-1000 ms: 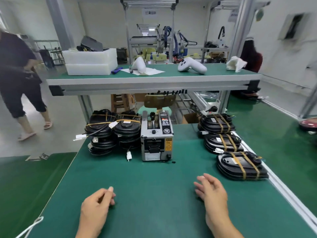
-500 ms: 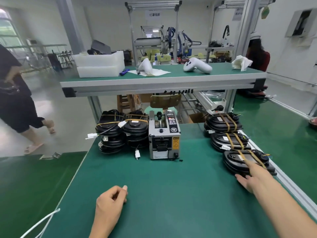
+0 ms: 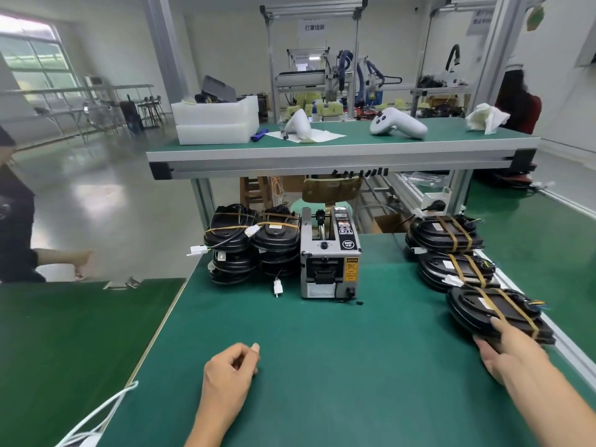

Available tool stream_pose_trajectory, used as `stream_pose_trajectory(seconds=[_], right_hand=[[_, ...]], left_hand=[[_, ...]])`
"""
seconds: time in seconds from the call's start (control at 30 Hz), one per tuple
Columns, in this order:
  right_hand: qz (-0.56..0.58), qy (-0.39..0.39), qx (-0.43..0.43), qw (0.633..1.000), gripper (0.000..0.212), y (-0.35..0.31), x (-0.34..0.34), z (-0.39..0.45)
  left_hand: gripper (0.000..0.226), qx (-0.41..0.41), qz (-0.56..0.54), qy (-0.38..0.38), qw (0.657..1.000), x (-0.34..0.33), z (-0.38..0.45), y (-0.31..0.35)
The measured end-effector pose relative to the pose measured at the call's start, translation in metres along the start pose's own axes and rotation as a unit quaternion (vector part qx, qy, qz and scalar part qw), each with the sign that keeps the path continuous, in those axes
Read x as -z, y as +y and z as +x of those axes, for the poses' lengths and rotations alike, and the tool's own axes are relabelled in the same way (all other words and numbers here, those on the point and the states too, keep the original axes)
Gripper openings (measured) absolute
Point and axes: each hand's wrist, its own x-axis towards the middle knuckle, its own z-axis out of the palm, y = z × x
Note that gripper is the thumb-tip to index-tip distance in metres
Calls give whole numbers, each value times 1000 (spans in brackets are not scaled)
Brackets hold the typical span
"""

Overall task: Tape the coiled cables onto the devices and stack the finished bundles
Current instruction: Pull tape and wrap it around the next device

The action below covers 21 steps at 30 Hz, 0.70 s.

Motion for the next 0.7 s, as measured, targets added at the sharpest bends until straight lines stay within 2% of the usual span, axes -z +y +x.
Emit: stream_pose_trajectory(seconds=[0.13, 0.23, 0.3, 0.37, 0.4, 0.47, 0.53, 0.6, 0.63, 0.7], right_hand=[[15, -47, 46, 998, 52, 16, 27, -27], [27, -163, 111, 980, 33, 25, 38, -54], [5, -231, 170, 958, 38, 24, 36, -70], [-70, -264, 253, 928, 48, 16, 29, -84], [-133, -281, 306, 900, 52, 12, 24, -91], [-262, -346, 393, 811, 58, 6, 13, -107], [-378, -393, 483, 685, 61, 3, 0, -121], [-456, -411, 581, 535, 61, 4, -19, -127], [-478, -433, 593, 481, 60, 5, -28, -131], [-514, -476, 579, 417, 56, 10, -46, -138]], left_hand=[[30, -8, 5, 1, 1000, 1, 0, 1], [32, -17, 10, 3, 1000, 0, 0, 0], [35, -20, 15, 6, 1000, -1, 0, 0], [38, -22, 21, 10, 1000, -1, 1, -1], [38, -22, 21, 12, 999, -1, 1, -2], [37, -21, 17, 13, 1000, 0, 2, -3], [36, -18, 11, 10, 1000, -1, 1, -3], [34, -15, -1, 4, 1000, -1, 0, -3], [34, -16, -5, 0, 1000, 0, 0, -2], [33, -24, -14, -10, 1000, 2, -2, 0]])
